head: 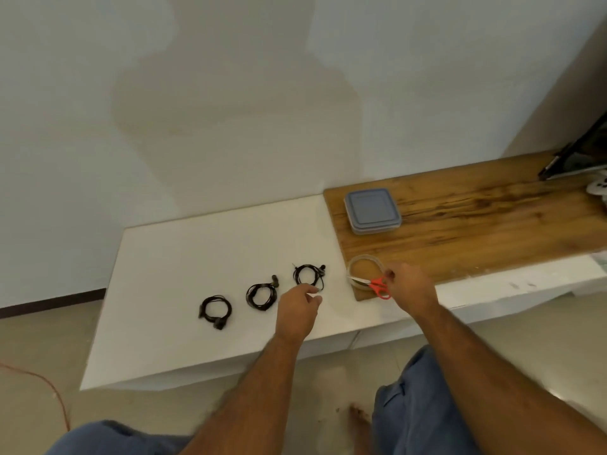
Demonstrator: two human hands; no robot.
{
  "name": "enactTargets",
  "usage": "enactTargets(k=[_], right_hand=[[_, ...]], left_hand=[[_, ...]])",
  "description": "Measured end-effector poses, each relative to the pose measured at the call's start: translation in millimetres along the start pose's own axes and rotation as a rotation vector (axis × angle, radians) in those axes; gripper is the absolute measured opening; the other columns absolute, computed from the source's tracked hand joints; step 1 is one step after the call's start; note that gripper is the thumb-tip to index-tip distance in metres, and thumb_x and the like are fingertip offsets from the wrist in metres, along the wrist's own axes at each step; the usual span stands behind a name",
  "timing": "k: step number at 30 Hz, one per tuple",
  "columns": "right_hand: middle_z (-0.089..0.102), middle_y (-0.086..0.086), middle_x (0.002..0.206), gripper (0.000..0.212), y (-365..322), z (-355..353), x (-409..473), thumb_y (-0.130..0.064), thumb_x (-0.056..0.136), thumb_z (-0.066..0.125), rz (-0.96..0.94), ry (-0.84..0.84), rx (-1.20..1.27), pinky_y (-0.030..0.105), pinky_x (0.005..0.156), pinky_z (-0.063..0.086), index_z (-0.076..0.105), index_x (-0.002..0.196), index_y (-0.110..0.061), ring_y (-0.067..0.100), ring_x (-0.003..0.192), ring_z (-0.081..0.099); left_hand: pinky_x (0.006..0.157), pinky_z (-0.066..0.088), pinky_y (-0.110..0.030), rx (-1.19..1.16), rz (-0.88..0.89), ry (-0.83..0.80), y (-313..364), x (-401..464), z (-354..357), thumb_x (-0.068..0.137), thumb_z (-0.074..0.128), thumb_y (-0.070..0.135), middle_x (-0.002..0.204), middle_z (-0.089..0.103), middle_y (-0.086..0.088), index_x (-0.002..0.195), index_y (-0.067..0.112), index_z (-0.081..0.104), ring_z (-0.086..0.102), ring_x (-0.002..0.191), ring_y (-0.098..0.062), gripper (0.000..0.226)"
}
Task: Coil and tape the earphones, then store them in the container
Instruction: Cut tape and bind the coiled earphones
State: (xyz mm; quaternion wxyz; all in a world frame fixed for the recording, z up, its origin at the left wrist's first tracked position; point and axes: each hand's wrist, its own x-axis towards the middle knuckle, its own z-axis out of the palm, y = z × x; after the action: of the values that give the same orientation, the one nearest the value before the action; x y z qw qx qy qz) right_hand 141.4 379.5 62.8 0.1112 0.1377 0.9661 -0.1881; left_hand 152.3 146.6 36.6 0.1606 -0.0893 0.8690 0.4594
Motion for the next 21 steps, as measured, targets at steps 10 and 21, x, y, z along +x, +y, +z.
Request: enactTargets(k=[10,21], right_hand=[[0.063,-0.001,0.092,0.01,13.8,20.2,14.1,-0.031,0.089,0.065,-0.113,-0.06,0.028,0.032,0.07,0.05,0.06,0.095,-0.024,0.016,0.081,0.056],[0.063,0.004,0.103,0.014,14.0,32.9,24.3,-0.028,0.092,0.061,-0.129,-0.042,-0.148,0.036,0.074,0.054,0.067,0.103,-0.022,0.023,0.09,0.061]], left_hand=[[0.045,0.043,-0.017,-0.205,-0.166,-0.09,43.7,31.9,66.6,0.092,0.046,-0.006,0.083,0.054,-0.003,0.144,0.008,0.037,0.055,0.063,-0.014,0.055],[0.052,0.051,-0.027,-0.239,-0.201,-0.073,45.0,52.8,96.6,0.089,0.045,-0.012,0.081,0.062,-0.008,0.13,0.006,0.051,0.059,0.058,-0.016,0.045]])
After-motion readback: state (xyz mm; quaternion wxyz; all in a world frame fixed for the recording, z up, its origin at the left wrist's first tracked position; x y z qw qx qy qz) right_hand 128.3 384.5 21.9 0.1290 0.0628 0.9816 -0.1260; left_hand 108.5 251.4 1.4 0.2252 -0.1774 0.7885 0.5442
